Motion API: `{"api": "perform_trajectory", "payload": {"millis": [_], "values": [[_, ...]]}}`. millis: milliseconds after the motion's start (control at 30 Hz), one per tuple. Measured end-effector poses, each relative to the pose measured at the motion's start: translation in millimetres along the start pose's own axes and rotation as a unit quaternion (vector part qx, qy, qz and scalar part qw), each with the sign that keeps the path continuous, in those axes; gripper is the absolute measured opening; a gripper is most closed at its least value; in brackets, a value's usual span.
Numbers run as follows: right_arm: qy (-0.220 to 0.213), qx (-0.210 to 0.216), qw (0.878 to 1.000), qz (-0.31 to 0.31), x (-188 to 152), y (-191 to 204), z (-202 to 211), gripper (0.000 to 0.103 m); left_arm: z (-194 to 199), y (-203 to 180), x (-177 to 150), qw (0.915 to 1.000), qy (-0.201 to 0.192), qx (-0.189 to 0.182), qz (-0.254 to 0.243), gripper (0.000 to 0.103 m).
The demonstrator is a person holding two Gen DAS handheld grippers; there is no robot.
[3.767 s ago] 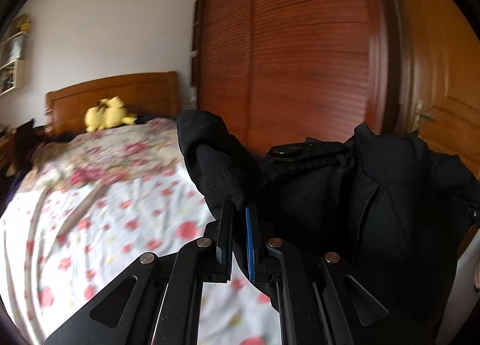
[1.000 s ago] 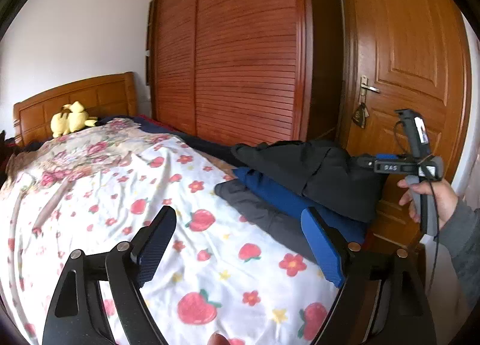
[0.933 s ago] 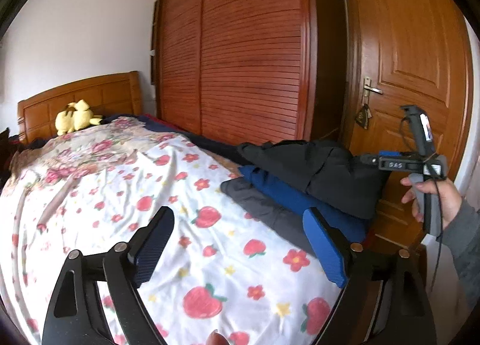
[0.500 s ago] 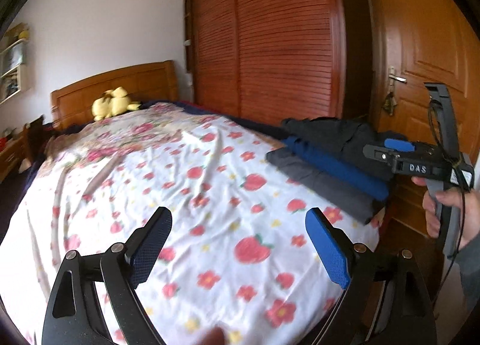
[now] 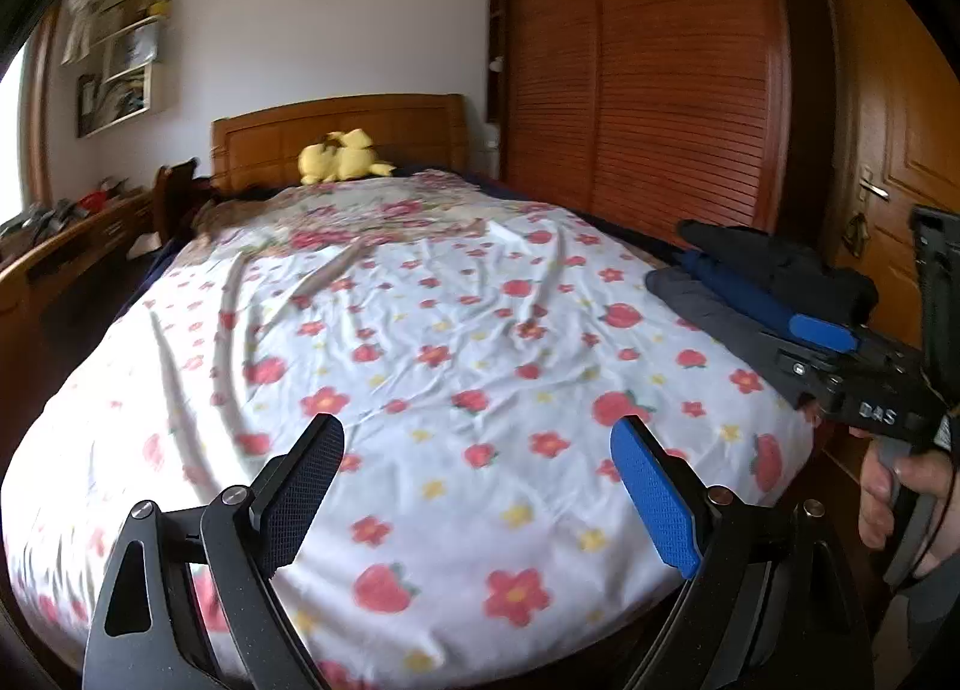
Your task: Fold large clothes
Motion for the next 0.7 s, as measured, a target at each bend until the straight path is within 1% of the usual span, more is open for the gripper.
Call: {"api": "perform_trajectory", "payload": {"millis": [133,200,267,400,533,700], "values": [[-0.006,0.014,1.0,0.011,-9.2,29.6,4.0,0.085,14.8,17.6,-13.5,0.9996,0.003,0.02,0.018,0.091],[-0.002,0.026,1.0,0.01,-13.5,42.7,4.4,0.085,22.8,24.2,-17.3,0.9993,0.003,0.031,0.022,0.091],[-0.001,0.037,0.999,0.011,-16.3,55.5,4.8,0.085,32.1,30.4,-18.5,0.9986,-0.003,0.044,0.03,0.091],[-0.005,0.051,0.999,0.018,-15.7,76.4,7.2,0.085,51.2,40.4,-21.2,0.9971,-0.019,0.059,0.045,0.091],[-0.023,0.061,0.998,0.024,-6.9,93.9,15.9,0.085,77.4,45.5,-15.4,0.9946,-0.045,0.082,0.045,0.091],[-0.059,0.07,0.996,0.021,9.9,107.2,38.1,0.085,105.6,45.3,-11.6,0.9919,-0.07,0.097,0.044,0.091]]}}
Point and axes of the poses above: each gripper's, at about its wrist camera, not at the fingertips, and z roughly against the way its jaws point, y to its left, x to its top, the point moved 7 cm from there along -z, roughly the way its jaws point, and after that the axes turned 5 degrees about -z, right-handed, at the moved point
